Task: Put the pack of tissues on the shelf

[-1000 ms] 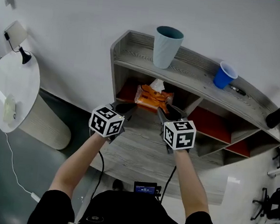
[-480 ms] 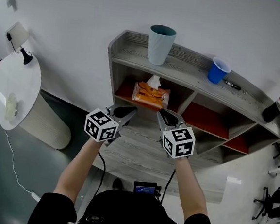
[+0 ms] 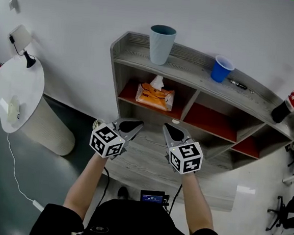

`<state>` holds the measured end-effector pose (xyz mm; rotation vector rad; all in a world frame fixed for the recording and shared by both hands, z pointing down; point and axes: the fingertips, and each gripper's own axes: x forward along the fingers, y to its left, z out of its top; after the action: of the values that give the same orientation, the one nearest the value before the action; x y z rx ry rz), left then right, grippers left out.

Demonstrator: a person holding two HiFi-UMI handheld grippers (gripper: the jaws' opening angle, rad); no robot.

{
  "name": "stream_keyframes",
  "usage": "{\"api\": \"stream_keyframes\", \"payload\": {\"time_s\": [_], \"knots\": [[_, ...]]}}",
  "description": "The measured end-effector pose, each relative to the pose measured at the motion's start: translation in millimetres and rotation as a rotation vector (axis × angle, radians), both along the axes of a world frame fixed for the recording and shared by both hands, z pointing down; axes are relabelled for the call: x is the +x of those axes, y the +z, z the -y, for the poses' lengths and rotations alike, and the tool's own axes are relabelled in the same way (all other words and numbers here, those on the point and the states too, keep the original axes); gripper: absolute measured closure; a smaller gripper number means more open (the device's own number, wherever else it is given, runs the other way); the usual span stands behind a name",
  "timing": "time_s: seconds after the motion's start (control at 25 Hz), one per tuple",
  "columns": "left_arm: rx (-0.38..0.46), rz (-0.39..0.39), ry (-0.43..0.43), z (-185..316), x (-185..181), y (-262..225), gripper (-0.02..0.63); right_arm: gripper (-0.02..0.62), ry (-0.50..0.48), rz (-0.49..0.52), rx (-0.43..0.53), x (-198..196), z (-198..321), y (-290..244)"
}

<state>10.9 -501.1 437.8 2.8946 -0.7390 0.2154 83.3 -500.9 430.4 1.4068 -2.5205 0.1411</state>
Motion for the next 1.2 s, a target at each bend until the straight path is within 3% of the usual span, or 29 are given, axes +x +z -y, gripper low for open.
{"api": "stream_keyframes", "payload": {"time_s": [0.52, 1.2], "knots": [[-0.007, -0.013, -0.071, -34, 9, -1, 0.604, 0.591, -0.059, 0.016, -0.004, 20, -40, 2], [-0.113, -0.035, -0.156, -126, 20, 47, 0.604, 0.591, -0.097, 0.07, -0.076, 49, -101, 40]]}}
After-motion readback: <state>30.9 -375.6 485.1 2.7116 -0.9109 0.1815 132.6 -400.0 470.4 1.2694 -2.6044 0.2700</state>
